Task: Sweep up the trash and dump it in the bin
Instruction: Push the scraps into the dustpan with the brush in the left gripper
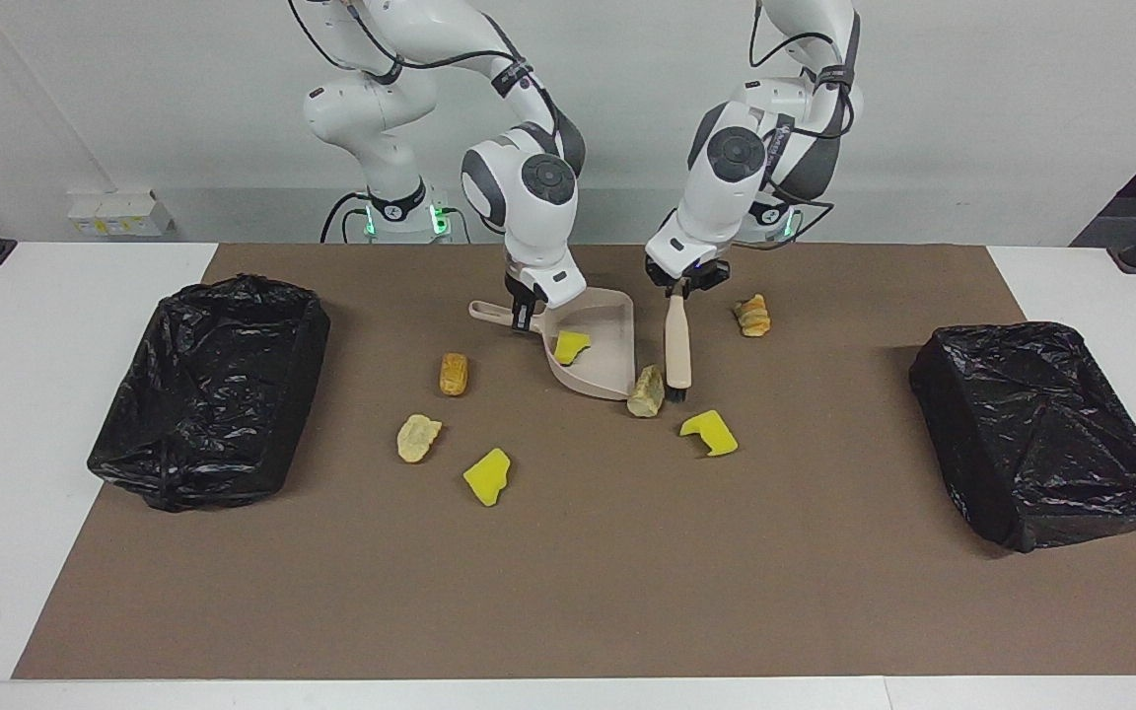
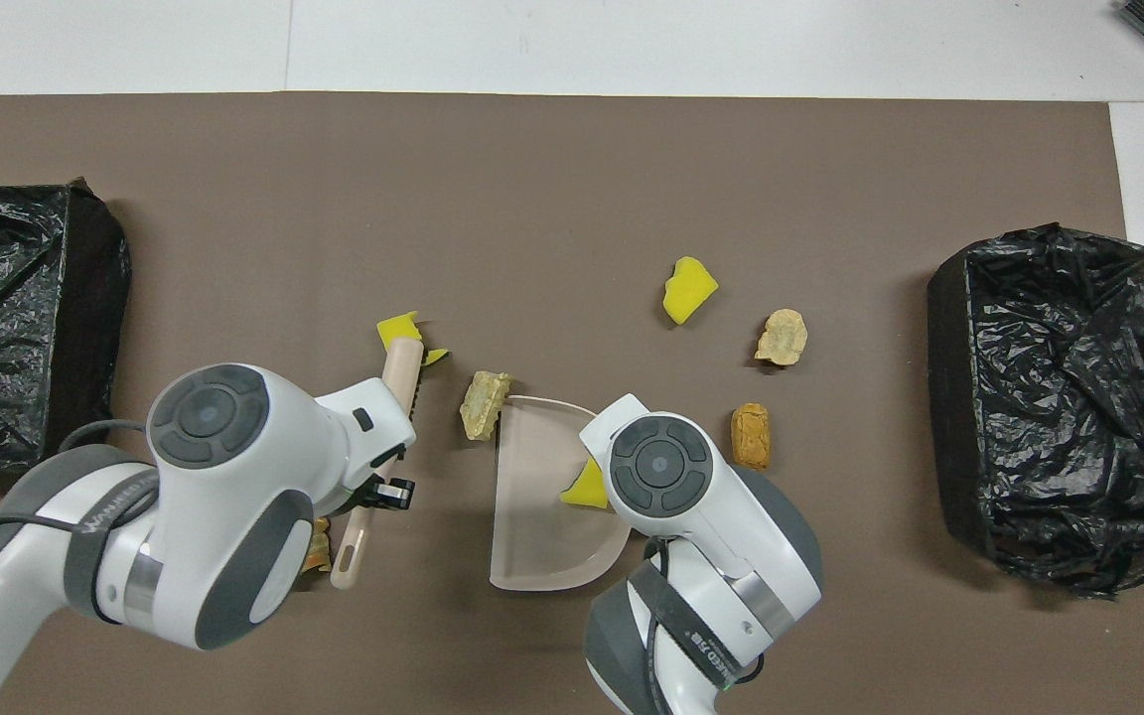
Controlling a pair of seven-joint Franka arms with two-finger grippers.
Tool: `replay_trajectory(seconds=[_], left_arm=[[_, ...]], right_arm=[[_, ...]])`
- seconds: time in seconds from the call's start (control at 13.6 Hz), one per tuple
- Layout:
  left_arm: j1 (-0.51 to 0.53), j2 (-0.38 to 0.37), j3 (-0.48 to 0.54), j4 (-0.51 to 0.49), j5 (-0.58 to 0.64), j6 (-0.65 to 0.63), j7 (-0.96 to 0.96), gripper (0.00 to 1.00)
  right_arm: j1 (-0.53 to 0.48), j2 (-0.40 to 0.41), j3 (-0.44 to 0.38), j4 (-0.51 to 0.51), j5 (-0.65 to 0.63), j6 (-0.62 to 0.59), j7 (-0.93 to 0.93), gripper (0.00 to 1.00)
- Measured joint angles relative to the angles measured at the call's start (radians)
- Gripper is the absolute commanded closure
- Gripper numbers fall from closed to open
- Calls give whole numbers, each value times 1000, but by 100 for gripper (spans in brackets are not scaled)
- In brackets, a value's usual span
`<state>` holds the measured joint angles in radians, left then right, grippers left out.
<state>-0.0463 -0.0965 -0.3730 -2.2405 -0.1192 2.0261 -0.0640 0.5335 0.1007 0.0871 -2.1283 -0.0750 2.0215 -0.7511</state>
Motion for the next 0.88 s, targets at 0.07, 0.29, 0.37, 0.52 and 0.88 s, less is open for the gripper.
replay_trajectory(seconds=[0.07, 0.29, 0.37, 0.52, 0.88], left_arm=[[1, 20, 37, 10, 28, 42, 59, 100], [3, 167, 109, 137, 155, 97, 142, 100], [8, 231, 117, 198, 207, 101, 151, 100], [26, 346, 118, 313, 257, 103, 192, 100], [27, 413, 108, 366, 264, 63, 223, 100]], right_arm=[[1, -3, 1, 0, 0, -17, 32, 100], [1, -13, 2, 0, 0, -76, 137, 100], [2, -17, 5, 0, 0, -88, 170, 100], [3, -23, 8, 1, 0, -94, 201, 100], [1, -23, 8, 1, 0, -74, 225, 100]])
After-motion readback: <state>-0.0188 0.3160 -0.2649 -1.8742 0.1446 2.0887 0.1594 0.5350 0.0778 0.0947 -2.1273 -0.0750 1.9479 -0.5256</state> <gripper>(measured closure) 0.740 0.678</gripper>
